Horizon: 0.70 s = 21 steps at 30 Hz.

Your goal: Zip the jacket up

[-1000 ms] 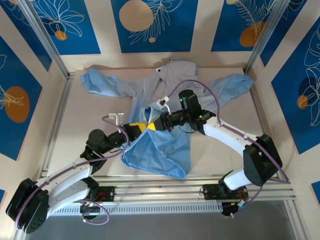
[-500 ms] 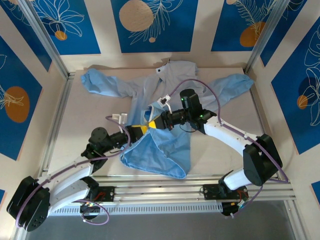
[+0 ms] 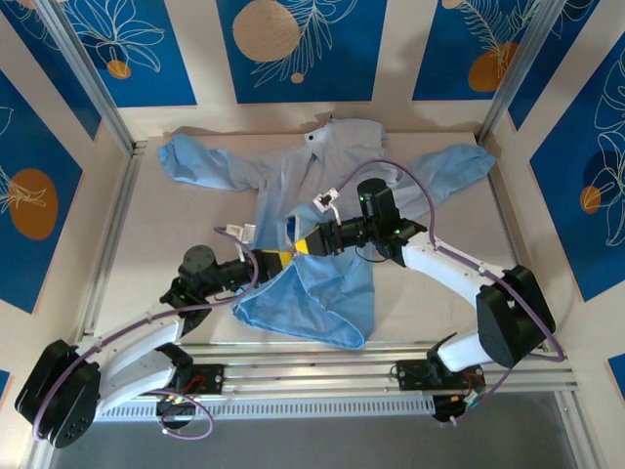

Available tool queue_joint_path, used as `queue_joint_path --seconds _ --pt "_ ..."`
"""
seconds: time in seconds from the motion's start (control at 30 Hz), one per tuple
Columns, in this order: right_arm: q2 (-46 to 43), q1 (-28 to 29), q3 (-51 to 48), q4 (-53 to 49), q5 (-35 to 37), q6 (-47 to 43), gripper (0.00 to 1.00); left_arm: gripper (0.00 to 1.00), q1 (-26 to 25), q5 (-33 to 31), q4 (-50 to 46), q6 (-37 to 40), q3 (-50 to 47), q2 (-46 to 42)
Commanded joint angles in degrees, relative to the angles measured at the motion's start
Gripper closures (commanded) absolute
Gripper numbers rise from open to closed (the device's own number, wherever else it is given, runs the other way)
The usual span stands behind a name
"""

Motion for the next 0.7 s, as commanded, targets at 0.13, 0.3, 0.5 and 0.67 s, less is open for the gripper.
queue_joint_path --seconds 0.13,0.3,0.5,0.67 --pt "-2.57 -0.46 -2.41 3.72 2.68 1.73 1.0 1.0 0.38 4.64 -0.16 1.21 3.01 0.71" --pt "-3.61 -0.83 -3.89 4.77 4.81 1.48 1.0 1.0 1.23 7.9 -2.06 1.03 3.54 0.93" --pt "-3.46 -1.37 -4.85 7.67 2.91 3.34 1.0 1.0 1.49 9.99 -5.69 2.14 3.74 0.99" --pt "-2.81 -1.82 -4.85 8.9 0.81 4.62 1.0 1.0 1.48 10.99 -11.05 5.05 4.84 1.01"
